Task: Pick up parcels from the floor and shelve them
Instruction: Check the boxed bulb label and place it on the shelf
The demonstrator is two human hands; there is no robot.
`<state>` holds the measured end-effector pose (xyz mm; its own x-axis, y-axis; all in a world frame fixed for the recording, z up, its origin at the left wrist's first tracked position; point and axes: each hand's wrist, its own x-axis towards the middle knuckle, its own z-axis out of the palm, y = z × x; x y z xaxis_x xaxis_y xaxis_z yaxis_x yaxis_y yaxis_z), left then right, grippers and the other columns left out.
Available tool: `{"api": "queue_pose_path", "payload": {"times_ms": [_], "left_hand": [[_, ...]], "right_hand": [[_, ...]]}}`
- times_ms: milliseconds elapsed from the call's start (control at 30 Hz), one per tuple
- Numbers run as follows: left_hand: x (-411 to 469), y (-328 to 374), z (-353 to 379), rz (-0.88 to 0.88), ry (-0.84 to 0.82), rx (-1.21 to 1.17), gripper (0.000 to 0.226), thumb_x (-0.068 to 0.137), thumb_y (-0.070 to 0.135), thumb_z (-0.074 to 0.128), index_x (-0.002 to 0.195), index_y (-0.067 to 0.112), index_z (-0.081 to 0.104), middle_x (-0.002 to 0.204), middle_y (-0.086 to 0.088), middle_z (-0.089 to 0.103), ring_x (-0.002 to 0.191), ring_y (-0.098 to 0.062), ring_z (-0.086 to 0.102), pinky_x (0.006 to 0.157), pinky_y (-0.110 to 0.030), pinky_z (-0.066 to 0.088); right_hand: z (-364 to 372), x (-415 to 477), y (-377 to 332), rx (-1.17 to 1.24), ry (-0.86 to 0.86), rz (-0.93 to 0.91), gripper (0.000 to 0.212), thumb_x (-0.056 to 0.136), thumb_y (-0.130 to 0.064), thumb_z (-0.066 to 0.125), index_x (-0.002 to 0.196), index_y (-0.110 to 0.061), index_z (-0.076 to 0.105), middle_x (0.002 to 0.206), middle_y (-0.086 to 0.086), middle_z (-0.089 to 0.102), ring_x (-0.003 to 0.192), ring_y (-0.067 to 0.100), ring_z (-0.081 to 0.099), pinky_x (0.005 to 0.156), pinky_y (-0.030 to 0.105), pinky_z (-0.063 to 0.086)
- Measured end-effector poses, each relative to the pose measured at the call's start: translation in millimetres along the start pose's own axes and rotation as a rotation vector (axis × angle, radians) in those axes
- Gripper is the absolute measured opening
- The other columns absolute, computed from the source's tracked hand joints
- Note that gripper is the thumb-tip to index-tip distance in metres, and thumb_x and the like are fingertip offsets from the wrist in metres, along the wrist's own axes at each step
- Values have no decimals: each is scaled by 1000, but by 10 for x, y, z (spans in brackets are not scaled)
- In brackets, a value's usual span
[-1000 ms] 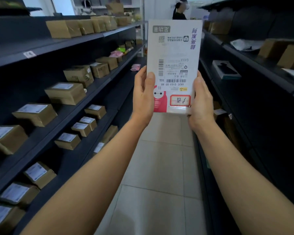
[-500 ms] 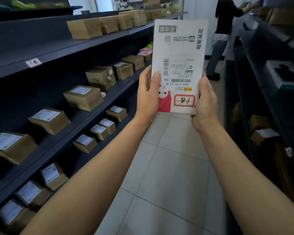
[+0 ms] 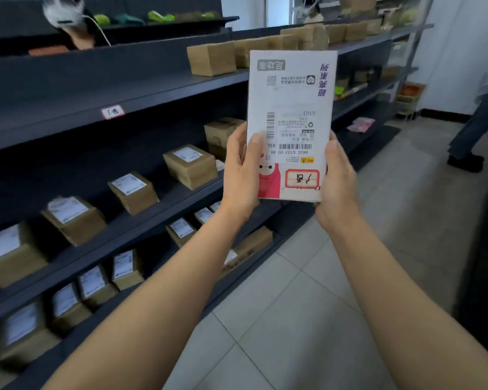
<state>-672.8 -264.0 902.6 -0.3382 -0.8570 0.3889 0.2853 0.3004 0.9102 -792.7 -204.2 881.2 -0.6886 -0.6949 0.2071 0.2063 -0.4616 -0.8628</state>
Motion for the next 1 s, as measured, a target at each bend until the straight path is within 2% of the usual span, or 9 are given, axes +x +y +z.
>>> {"api": "queue_pose_path", "payload": {"times_ms": [133, 267, 433, 533, 600, 767, 833, 933, 1000], "left_hand": [[296, -27, -349, 54, 89, 79, 32, 102, 28, 43, 134, 21, 43, 124, 7, 60, 111, -9, 63, 86, -22, 54], [647, -34, -700, 108, 172, 90, 33, 100, 33, 46, 132, 25, 44, 121, 12, 60, 112, -9, 63, 83, -19, 54], [1155, 63, -1024, 164, 258, 99, 36, 99, 33, 46, 134, 24, 43, 129, 5, 60, 115, -14, 63, 93, -30, 54], [1478, 211, -1234, 214, 289, 132, 35, 100, 32, 45, 134, 26, 42, 126, 9, 60, 115, -12, 63, 87, -23, 55], [1675, 348, -1389, 247, 322, 162, 34, 100, 33, 45, 134, 26, 40, 129, 5, 59, 116, -14, 62, 90, -26, 55], [2177, 674, -1813, 330, 450, 220, 34, 99, 32, 46, 132, 25, 43, 124, 4, 64, 113, -12, 64, 95, -34, 54], [2345, 745, -1986, 348, 496, 260, 36, 98, 32, 47, 133, 25, 46, 127, 2, 64, 112, -10, 65, 92, -29, 55], [2591, 833, -2214, 340, 564, 398, 44, 95, 37, 46, 137, 24, 48, 139, -1, 54, 113, -6, 61, 80, -11, 53], [2736, 867, -2337, 304, 586, 486, 52, 91, 44, 45, 140, 26, 46, 145, -5, 46, 121, -12, 56, 95, -24, 52]], "right_hand": [[416, 275, 198, 23, -101, 62, 37, 100, -33, 44, 135, -29, 57, 112, 1, 75, 98, 21, 73, 71, 36, 61], [872, 561, 341, 35, -213, 80, 37, 100, -36, 46, 136, -31, 55, 116, 0, 74, 100, 19, 73, 76, 37, 62], [1450, 994, 389, 56, -317, 40, 37, 102, -35, 45, 136, -28, 55, 116, 1, 74, 101, 20, 72, 76, 36, 62], [1854, 1250, 373, 81, -377, 27, 37, 101, -33, 46, 137, -26, 55, 115, 1, 74, 99, 19, 73, 72, 35, 62], [2156, 1396, 359, 76, -434, 12, 34, 101, -34, 46, 132, -29, 58, 110, -2, 76, 95, 18, 74, 71, 36, 62], [2930, 1767, 351, 119, -561, 25, 40, 101, -37, 45, 138, -24, 53, 115, 2, 74, 98, 18, 73, 81, 43, 61], [3196, 1898, 373, 124, -616, 51, 38, 100, -39, 44, 132, -26, 60, 107, -1, 77, 92, 17, 75, 73, 39, 63], [3546, 2075, 440, 136, -711, 96, 33, 99, -42, 43, 116, -27, 68, 95, -5, 79, 84, 15, 76, 59, 31, 61], [3748, 2185, 503, 133, -762, 115, 31, 99, -43, 41, 109, -30, 68, 93, -7, 79, 85, 14, 76, 61, 31, 61]]}}
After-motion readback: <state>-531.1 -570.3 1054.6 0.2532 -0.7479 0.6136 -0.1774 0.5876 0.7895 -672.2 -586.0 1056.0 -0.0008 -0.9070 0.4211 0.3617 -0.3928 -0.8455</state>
